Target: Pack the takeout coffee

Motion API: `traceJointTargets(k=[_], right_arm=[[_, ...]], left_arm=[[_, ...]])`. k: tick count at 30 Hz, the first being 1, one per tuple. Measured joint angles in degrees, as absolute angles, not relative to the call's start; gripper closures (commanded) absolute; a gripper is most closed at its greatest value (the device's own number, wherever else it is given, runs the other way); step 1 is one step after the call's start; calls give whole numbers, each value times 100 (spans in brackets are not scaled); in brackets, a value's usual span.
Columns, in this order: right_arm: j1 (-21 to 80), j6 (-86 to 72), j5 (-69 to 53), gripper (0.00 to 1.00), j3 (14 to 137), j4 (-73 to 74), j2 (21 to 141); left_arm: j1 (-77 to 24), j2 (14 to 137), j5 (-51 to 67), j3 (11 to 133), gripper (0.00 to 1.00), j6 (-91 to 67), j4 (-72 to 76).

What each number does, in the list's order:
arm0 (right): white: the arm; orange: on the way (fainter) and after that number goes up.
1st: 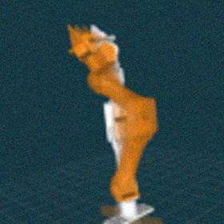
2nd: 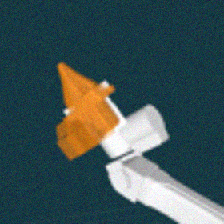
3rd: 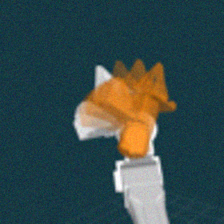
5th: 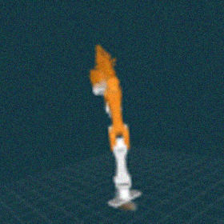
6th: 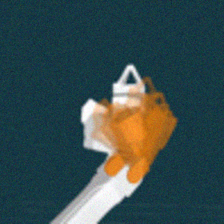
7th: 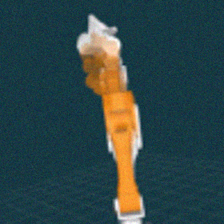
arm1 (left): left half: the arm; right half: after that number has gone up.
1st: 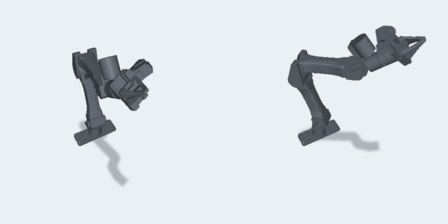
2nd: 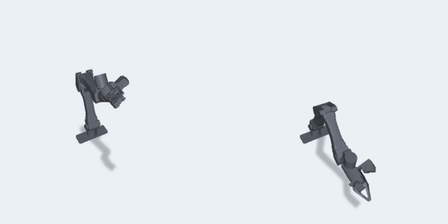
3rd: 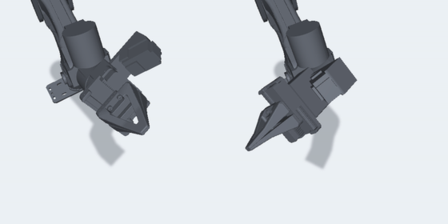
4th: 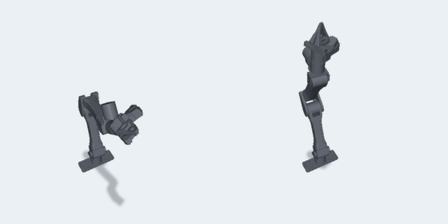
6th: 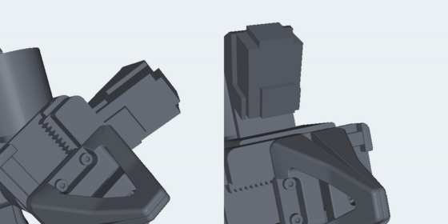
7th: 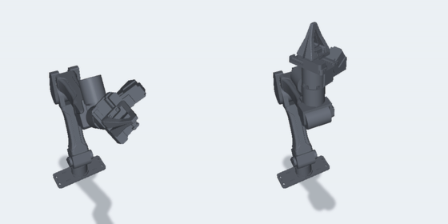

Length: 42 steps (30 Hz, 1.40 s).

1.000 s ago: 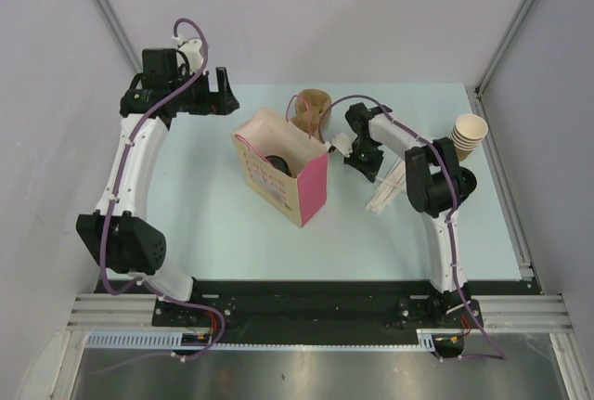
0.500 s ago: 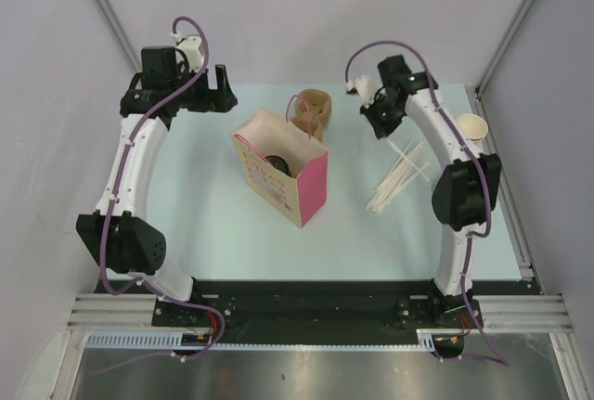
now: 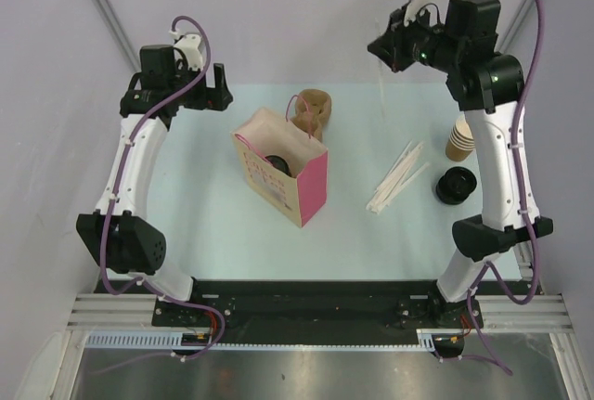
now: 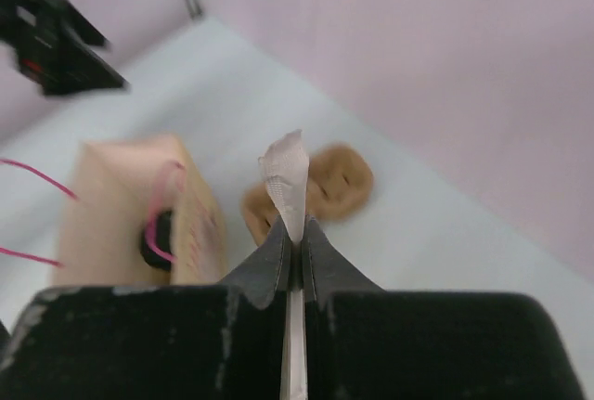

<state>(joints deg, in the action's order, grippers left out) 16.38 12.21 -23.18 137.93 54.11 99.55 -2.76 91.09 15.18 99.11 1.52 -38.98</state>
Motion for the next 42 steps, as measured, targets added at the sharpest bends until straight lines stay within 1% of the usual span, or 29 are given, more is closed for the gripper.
traceJointTargets(k=[4,8,11,14,17,24,29,31,35,38,42], right_arm=[[2193,523,-2576,100,14339,4766,9920],[3197,322,-2536,100,14661,4392,9985],[3942,235,-2578,100,14597,4032,10073],[4305,202,-2534,100,14044,3538,10086],[4462,292,-2342,100,13635,3378,10256],[4720,587,-1772,100,13096,3382,10720],[4709,694,-1577,100,12742,3312,10715],[4659,714,-1568,100,12326,3197,10617],[4545,663,-1592,100,11026,2891,10366],[4486,589,-1590,100,10460,2856,10366],[4462,545,-1592,100,10193,2711,10359]], left_arm=[[-244,9109,1520,9909,1,158,-3896],[-176,9102,1520,9819,0,161,-3863],[-128,9074,1522,9638,1,150,-3822],[-108,8997,1542,9400,1,137,-3769],[-108,8873,1575,9148,1,38,-3710],[-108,8532,1717,8545,0,-274,-3374],[-108,8495,1752,8414,1,-366,-3275],[-108,8495,1787,8412,0,-373,-3229],[-108,8495,1844,8412,0,-414,-3177],[-108,8495,1844,8399,0,-416,-3155],[-108,8449,1839,8239,1,-416,-3083]])
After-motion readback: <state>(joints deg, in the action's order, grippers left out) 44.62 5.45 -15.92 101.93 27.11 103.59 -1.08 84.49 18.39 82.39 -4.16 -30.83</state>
